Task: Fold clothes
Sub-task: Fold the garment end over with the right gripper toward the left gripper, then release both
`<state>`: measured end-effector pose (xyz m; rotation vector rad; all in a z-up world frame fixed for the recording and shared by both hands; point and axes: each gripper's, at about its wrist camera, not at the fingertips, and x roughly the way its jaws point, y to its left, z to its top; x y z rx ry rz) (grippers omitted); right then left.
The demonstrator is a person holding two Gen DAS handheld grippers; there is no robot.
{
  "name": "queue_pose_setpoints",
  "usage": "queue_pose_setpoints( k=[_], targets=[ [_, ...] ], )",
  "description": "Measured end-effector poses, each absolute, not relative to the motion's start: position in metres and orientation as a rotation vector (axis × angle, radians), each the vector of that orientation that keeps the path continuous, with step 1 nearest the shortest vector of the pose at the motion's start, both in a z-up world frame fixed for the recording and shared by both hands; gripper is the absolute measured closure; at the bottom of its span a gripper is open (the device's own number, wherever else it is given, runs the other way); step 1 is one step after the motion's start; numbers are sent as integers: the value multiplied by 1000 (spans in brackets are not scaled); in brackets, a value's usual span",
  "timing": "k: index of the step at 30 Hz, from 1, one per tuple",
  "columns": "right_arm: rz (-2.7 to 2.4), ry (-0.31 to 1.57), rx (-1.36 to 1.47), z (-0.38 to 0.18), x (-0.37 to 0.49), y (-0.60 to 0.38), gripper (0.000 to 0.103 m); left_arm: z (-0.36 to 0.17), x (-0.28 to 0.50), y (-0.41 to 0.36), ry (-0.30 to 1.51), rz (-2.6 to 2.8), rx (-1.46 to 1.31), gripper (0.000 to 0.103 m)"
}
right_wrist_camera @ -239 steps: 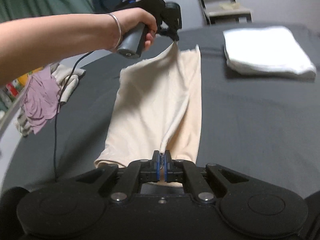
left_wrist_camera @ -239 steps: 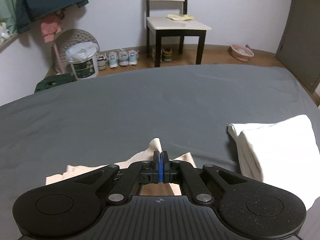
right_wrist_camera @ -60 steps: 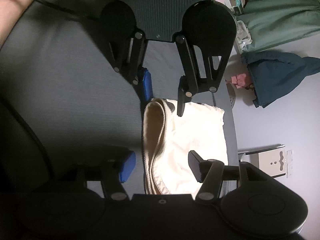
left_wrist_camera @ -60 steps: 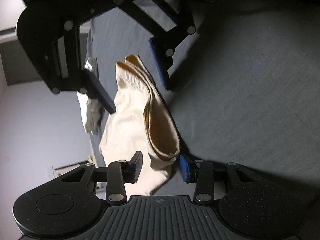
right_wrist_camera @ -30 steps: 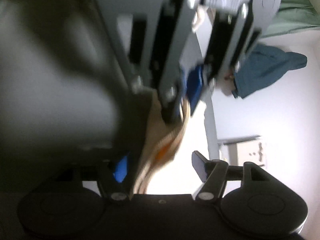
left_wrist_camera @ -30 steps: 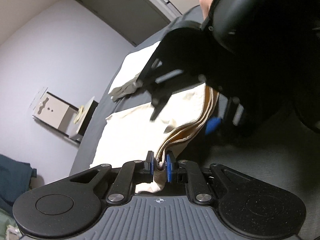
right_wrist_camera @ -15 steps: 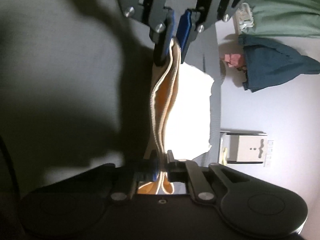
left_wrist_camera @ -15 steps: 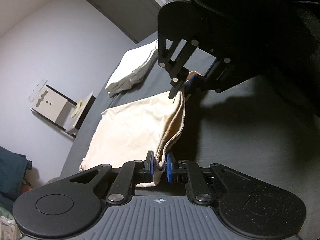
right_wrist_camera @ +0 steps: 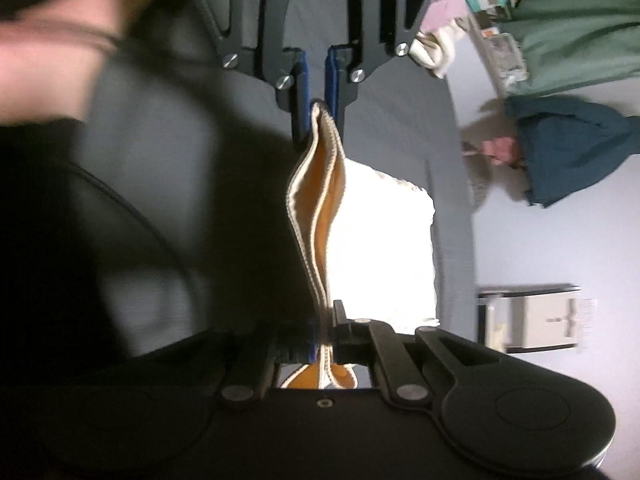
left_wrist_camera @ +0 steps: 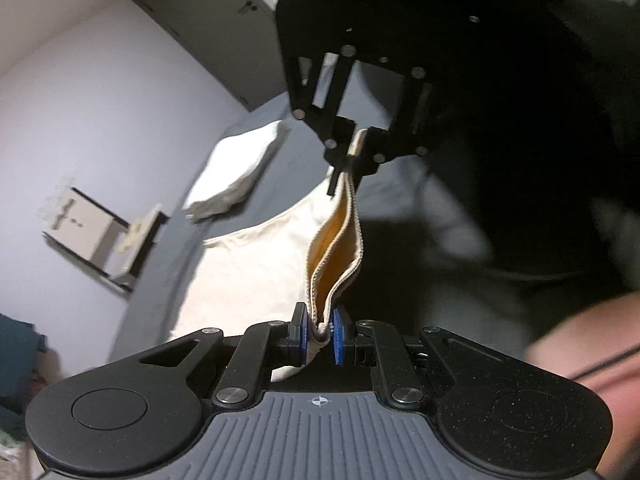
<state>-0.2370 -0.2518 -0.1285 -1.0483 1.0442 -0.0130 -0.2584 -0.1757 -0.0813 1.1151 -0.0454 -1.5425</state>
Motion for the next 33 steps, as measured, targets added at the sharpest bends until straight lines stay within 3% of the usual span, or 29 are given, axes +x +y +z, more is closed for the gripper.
queue_pose_setpoints(
  k=[6,15,20,27,29,30,33],
  targets=[
    [70,1129,-931,-129,-232,-257,96,-81,-259,-180,20,-1584,1131,91],
    [46,1118,-788,-115,-157,-334,96,-78,-176,-256,180,-1519,1131,90],
    [76,1151,-644,-125,-172,-354,96,-89,-137,-296,281,-1478,1143,90],
    [103,1199,-401,-156,-128,-416,94,-117,-118,-325,380,-1440,1190,90],
    [86,1174,-359,-159,-138,-417,90,-123,-115,-326,399,-1416,1195,81],
    [77,1159,-340,-161,-145,-417,78,-124,-114,-325,397,-1406,1184,78],
    [35,1115,-288,-161,-158,-421,60,-121,-110,-320,398,-1367,1139,44]
  ],
)
